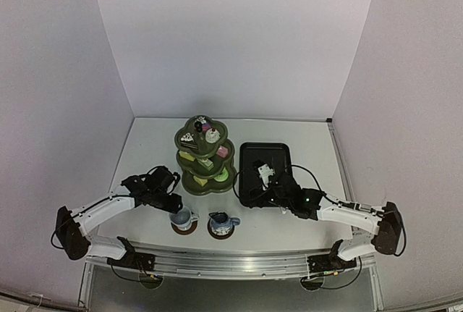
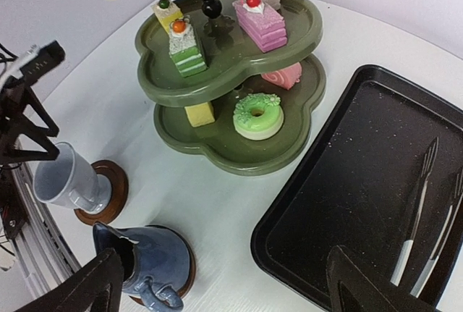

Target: Serve the afternoon tea

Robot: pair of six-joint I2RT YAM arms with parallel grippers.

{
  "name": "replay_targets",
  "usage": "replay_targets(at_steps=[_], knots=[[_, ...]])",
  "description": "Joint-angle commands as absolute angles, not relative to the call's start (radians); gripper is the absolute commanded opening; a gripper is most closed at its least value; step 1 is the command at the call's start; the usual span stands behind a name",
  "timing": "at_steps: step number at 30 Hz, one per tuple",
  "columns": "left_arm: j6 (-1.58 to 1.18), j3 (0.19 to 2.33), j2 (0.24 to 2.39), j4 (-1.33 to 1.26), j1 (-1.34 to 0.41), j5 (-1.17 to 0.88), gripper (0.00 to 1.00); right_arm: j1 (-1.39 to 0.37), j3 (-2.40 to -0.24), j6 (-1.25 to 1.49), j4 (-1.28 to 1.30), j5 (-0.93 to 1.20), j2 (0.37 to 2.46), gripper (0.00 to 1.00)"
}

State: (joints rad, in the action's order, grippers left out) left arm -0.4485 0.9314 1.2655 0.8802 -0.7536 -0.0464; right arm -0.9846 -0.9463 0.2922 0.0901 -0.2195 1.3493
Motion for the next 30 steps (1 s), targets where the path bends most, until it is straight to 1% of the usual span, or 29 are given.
replay_targets(at_steps=[1,3,6,10,11,12,15,17,18,19,20,22,24,26,30], knots=[[-0.319,1.007,1.195,0.830,-0.749,0.019,0.54,-0.945,-1.037,0.327,0.153,-0.307,1.396,0.96],[-0.277,1.011,1.175,0.801,-0.715,0.055,0.55,-0.899,-1.064,0.338,0.190,-0.329,1.416,0.96],[-0.221,1.021,1.138,0.773,-0.593,0.031,0.55,-0.781,-1.080,0.345,0.201,-0.337,1.429,0.97],[-0.181,1.006,1.089,0.651,-0.398,0.075,0.58,-0.560,-1.068,0.392,0.195,-0.290,1.427,0.98],[-0.183,0.993,1.079,0.616,-0.331,0.081,0.59,-0.482,-1.055,0.403,0.190,-0.272,1.424,0.98],[-0.191,0.974,1.067,0.572,-0.279,0.084,0.63,-0.422,-1.039,0.407,0.180,-0.251,1.417,0.98],[-0.217,0.872,1.032,0.389,-0.160,0.096,0.80,-0.258,-0.963,0.401,0.128,-0.188,1.370,0.98],[-0.225,0.751,1.008,0.173,-0.121,0.147,0.89,-0.195,-0.880,0.352,0.059,-0.193,1.305,0.98],[-0.210,0.674,0.999,0.097,-0.110,0.176,0.92,-0.183,-0.819,0.330,0.001,-0.218,1.274,0.98],[-0.194,0.608,0.985,-0.022,-0.099,0.192,0.96,-0.180,-0.758,0.282,-0.068,-0.227,1.217,0.98],[-0.175,0.531,0.972,-0.151,-0.086,0.198,0.98,-0.179,-0.683,0.252,-0.151,-0.219,1.173,0.98],[-0.186,0.392,0.957,-0.401,-0.064,0.229,1.00,-0.178,-0.531,0.200,-0.329,-0.190,1.079,0.98],[-0.275,0.294,0.956,-0.586,-0.035,0.272,1.00,-0.177,-0.398,0.173,-0.459,-0.172,1.005,0.98],[-0.332,0.253,0.960,-0.645,0.003,0.263,1.00,-0.177,-0.320,0.153,-0.499,-0.174,0.951,0.98],[-0.228,0.246,0.965,-0.555,0.051,0.156,1.00,-0.177,-0.216,0.127,-0.547,-0.222,0.863,0.98]])
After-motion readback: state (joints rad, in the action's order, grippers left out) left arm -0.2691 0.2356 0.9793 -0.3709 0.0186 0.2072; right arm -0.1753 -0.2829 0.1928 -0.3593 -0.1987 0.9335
